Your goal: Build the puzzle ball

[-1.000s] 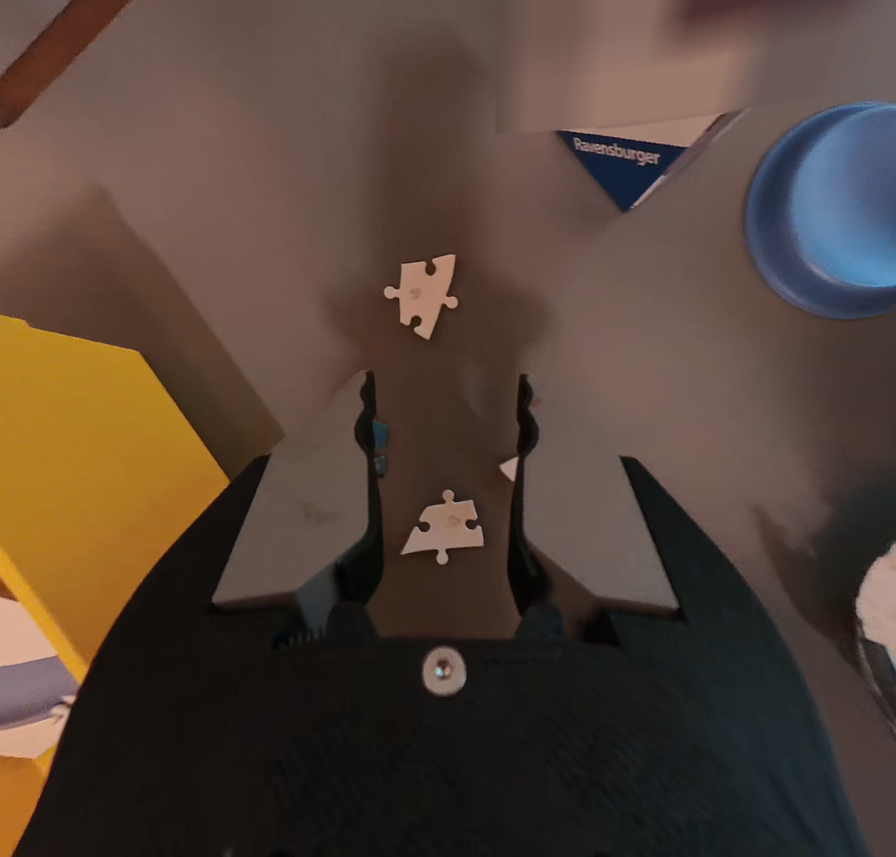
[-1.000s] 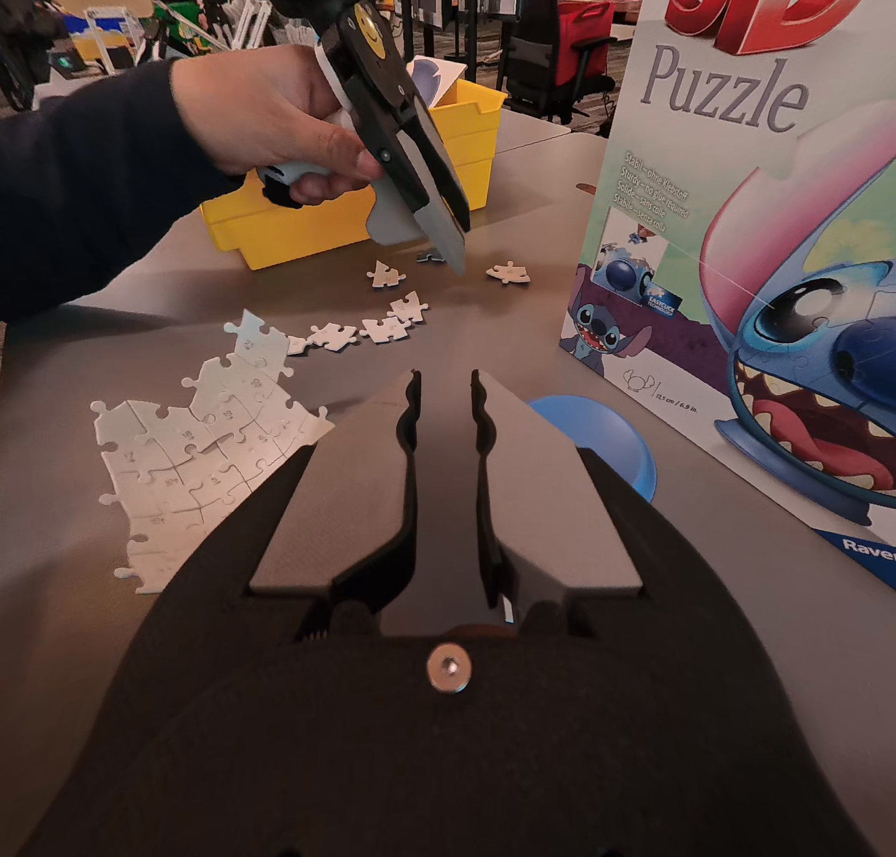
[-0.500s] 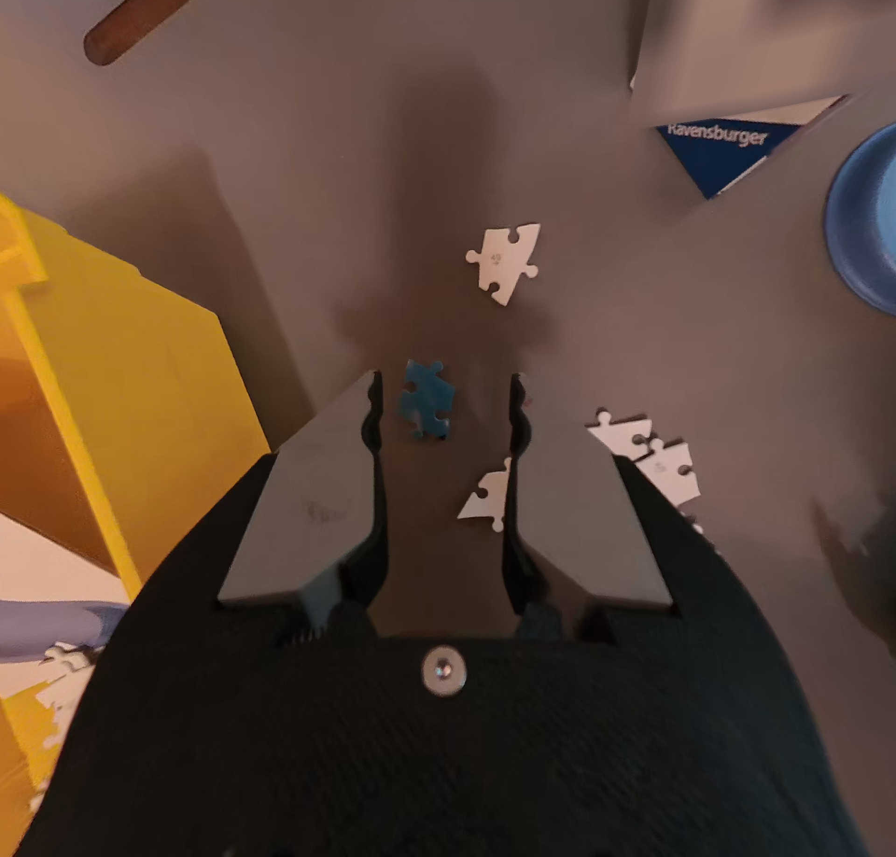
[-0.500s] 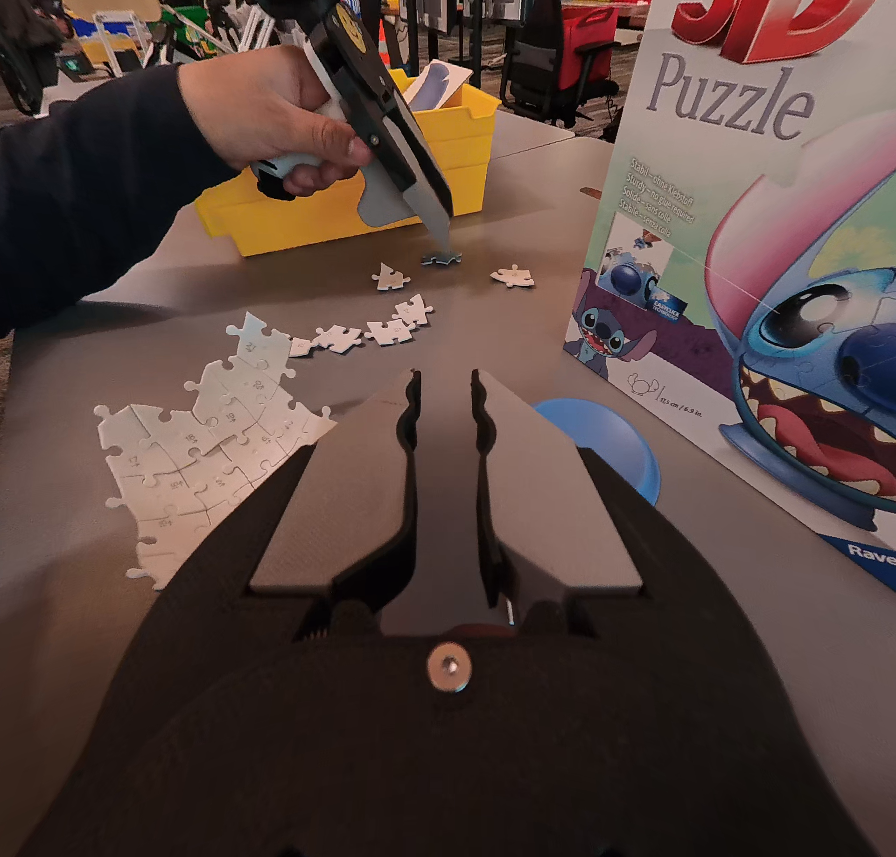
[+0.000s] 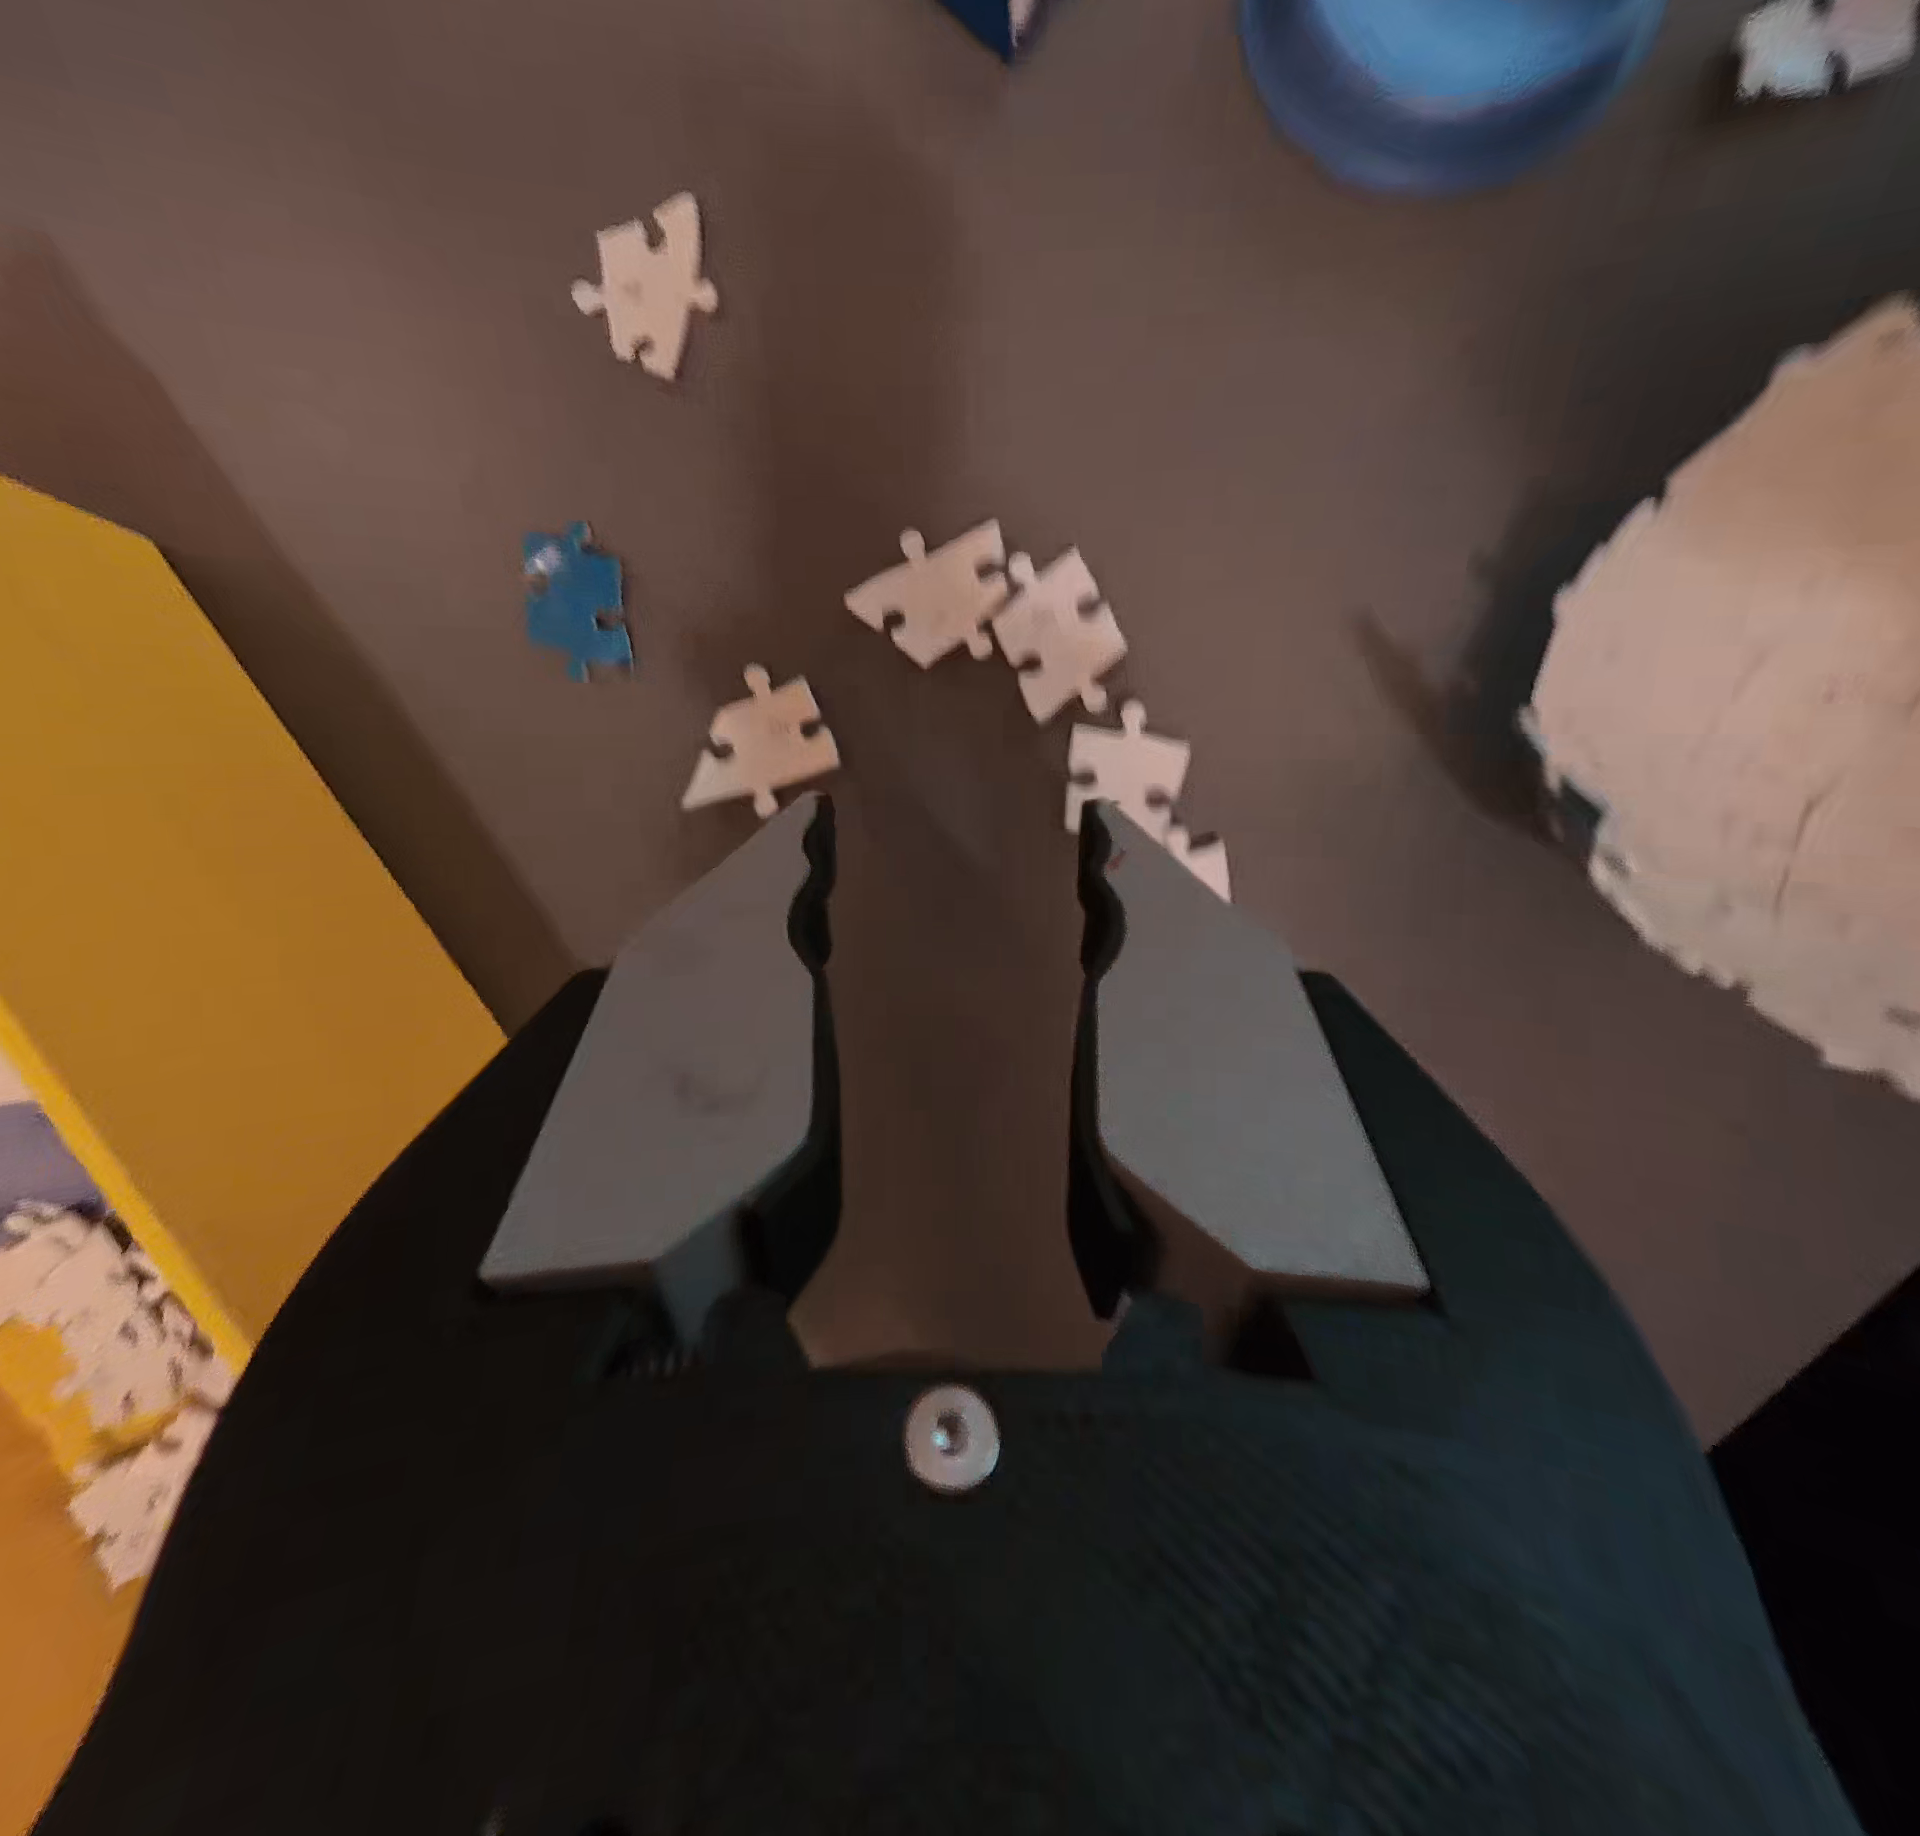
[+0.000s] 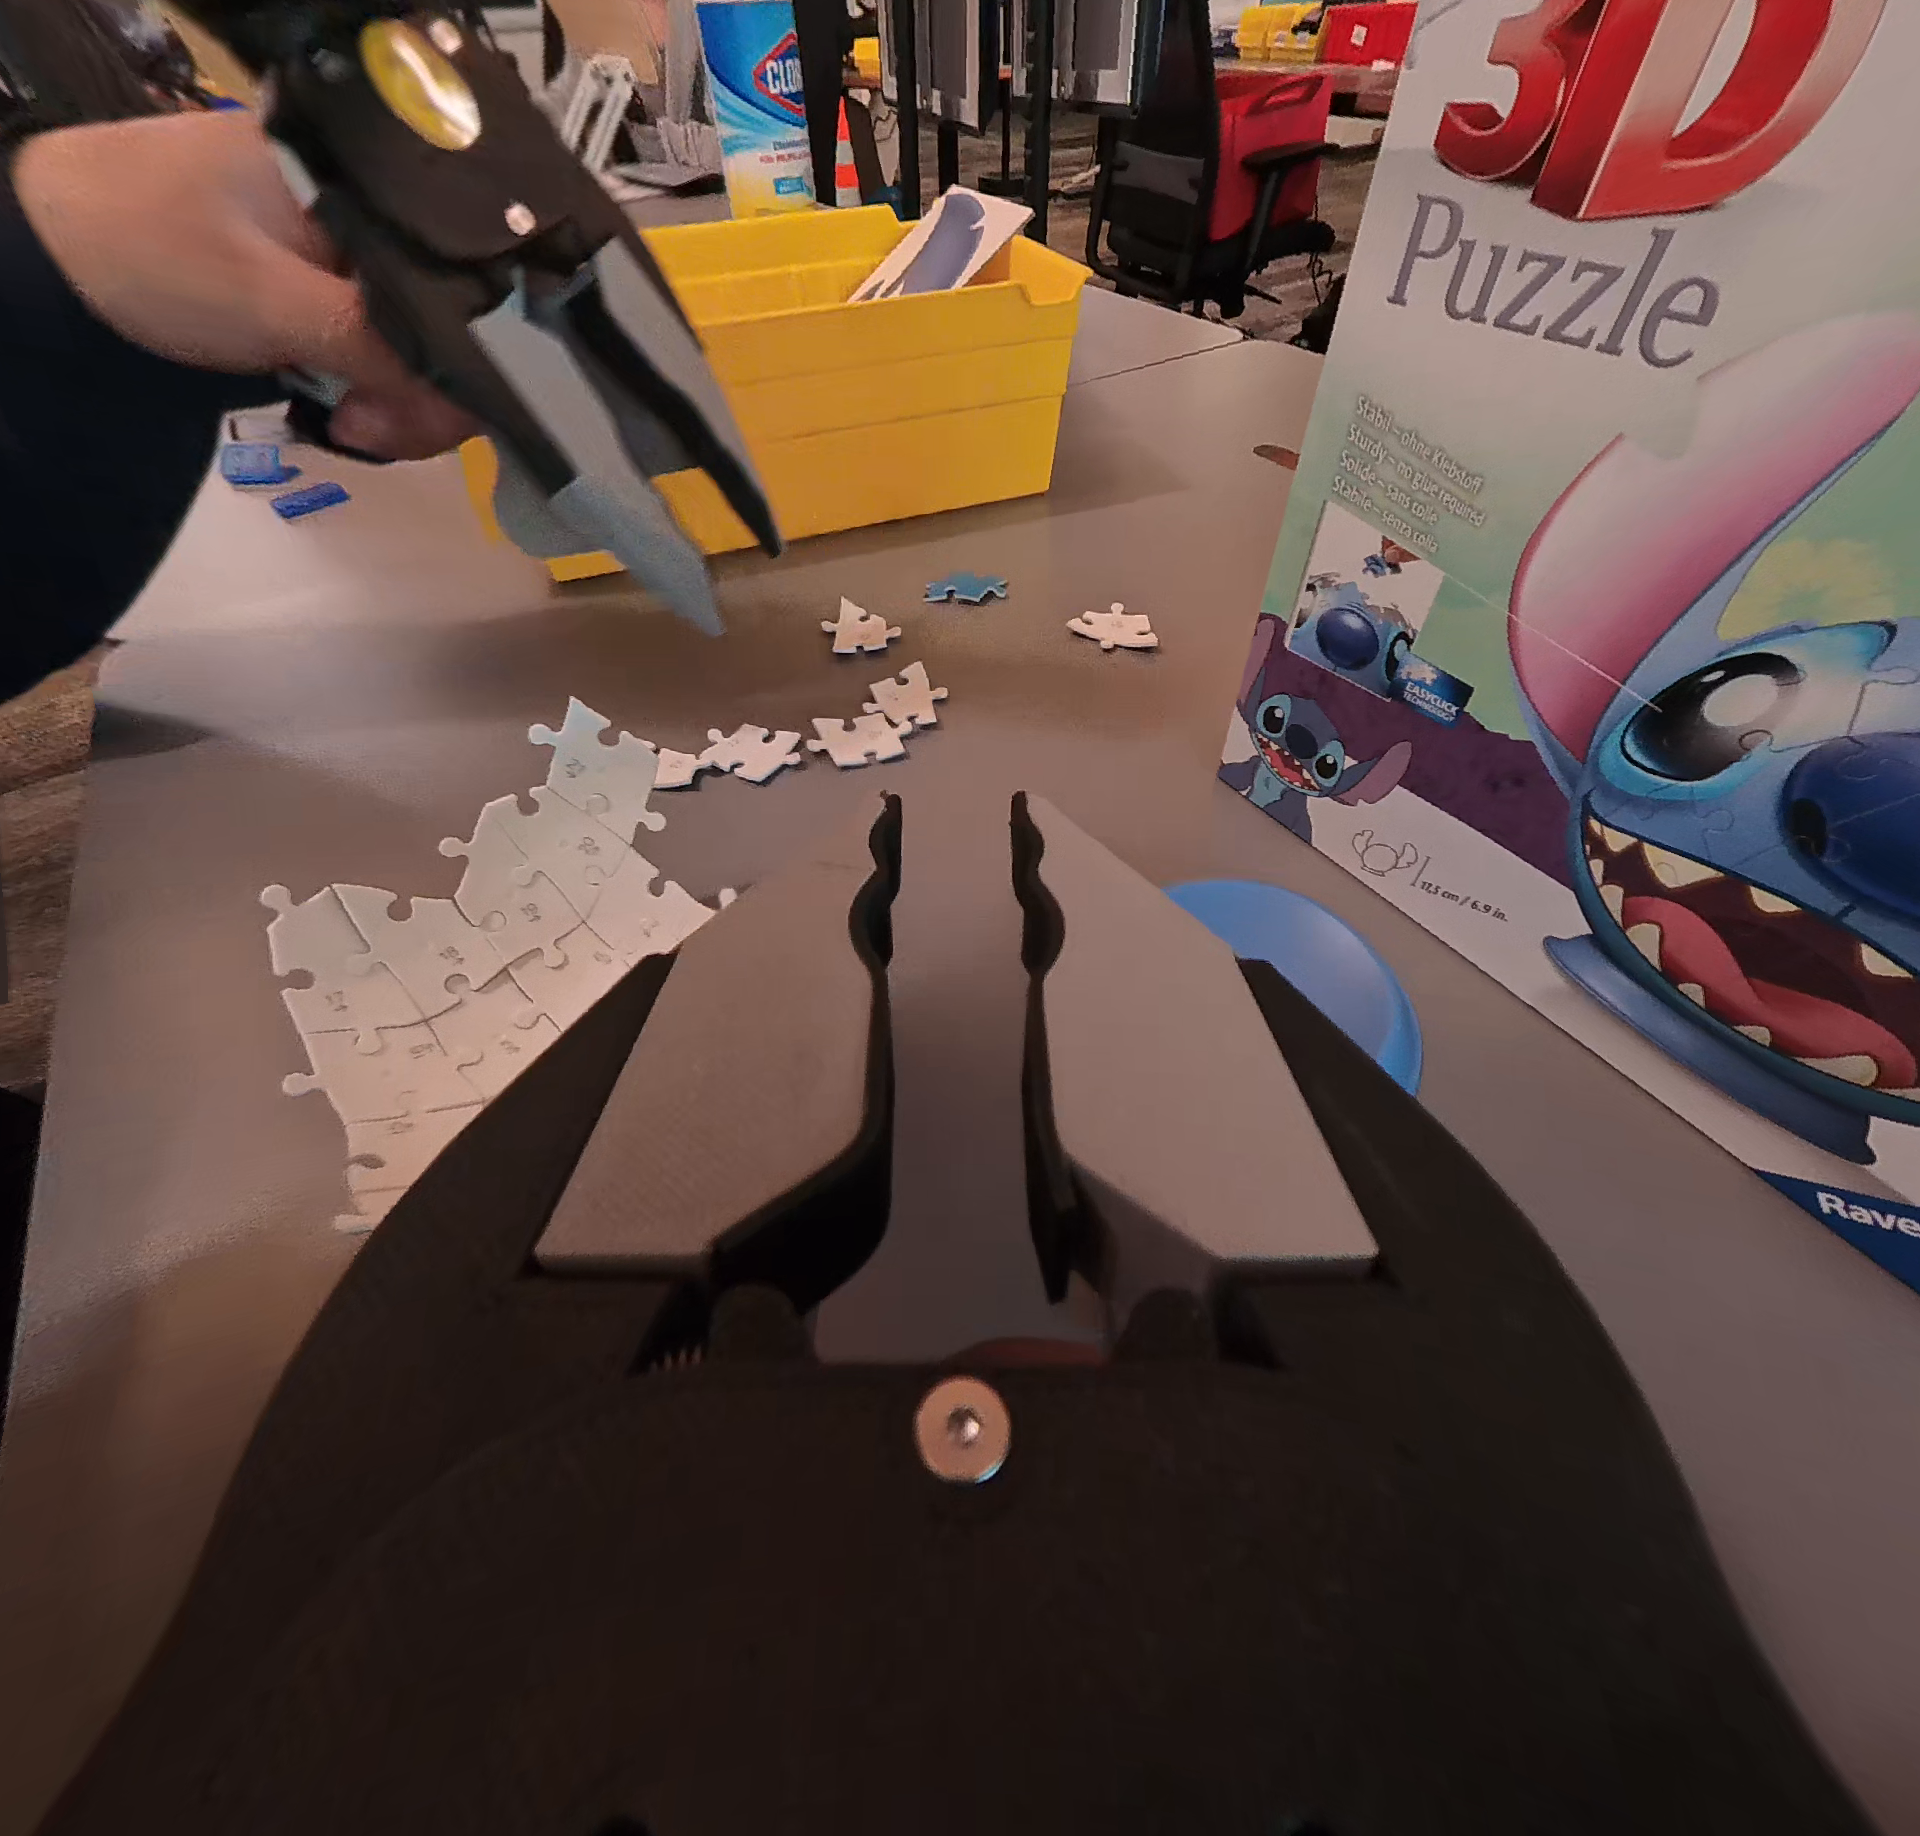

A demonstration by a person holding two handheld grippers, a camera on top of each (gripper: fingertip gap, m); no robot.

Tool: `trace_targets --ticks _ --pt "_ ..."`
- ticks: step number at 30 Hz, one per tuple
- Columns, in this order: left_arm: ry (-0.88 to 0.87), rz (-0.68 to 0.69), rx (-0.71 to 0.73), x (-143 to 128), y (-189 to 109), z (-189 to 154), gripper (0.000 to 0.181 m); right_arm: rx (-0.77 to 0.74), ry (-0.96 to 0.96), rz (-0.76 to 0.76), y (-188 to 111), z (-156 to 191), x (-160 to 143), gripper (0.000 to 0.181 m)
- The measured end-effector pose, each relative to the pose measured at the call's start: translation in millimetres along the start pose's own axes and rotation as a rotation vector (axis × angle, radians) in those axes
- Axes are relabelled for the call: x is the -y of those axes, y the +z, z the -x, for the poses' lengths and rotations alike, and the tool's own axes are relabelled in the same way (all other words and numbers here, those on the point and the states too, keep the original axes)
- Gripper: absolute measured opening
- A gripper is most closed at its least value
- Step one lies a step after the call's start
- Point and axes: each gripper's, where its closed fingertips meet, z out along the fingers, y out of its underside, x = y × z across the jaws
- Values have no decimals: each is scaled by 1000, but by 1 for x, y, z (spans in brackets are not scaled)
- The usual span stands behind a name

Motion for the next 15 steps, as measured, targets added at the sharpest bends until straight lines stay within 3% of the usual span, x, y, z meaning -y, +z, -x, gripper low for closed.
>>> trace_targets --ticks 3,7,11,15 --pt "53 59 -37 -34 2 -26 51 9 -4 -9 -1 3 3 17" --pt "39 100 -83 -55 17 -44 54 10 -14 -9 -1 5 3 17" --pt "-8 68 -116 -53 18 -49 53 3 -18 -8 -1 5 3 17" --pt "22 42 -85 -48 21 -55 37 2 -17 -17 -1 4 5 17"
